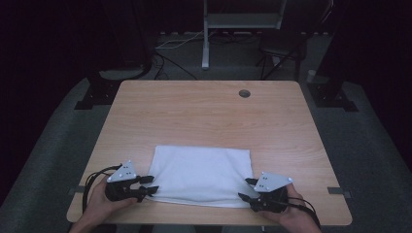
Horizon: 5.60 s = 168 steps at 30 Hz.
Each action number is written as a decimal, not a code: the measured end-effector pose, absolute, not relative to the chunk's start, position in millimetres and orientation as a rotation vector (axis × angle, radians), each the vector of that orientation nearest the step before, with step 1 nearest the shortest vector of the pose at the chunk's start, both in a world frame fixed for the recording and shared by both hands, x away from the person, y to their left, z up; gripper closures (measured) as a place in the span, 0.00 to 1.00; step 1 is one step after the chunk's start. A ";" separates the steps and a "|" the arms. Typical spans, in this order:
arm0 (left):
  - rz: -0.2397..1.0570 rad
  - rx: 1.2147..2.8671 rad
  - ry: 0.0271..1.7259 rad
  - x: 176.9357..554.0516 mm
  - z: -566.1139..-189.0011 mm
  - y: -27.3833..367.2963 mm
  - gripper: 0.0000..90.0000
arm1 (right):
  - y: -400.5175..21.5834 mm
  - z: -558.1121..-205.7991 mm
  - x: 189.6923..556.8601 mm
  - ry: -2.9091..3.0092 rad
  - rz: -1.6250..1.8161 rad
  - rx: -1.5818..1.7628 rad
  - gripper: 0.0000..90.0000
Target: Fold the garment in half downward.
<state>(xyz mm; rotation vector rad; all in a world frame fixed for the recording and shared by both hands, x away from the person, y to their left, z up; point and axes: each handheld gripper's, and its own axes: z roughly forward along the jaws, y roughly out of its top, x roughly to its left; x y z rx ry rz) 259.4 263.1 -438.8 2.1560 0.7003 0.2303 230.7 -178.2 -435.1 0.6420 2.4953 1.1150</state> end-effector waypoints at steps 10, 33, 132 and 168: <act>0.244 2.153 0.705 254.1 -440.0 266.7 0.63 | -182.6 -441.3 224.8 2.576 1.137 0.667 0.51; 0.250 2.162 0.711 264.8 -439.5 251.6 0.53 | -185.0 -443.2 237.0 2.567 1.187 0.785 0.49; 0.346 1.977 0.950 383.0 -389.7 229.4 0.24 | -103.2 -403.2 281.5 2.483 1.351 0.625 0.24; 0.302 1.967 1.018 401.3 -413.2 224.0 0.24 | -53.5 -408.6 293.6 2.552 1.382 0.538 0.23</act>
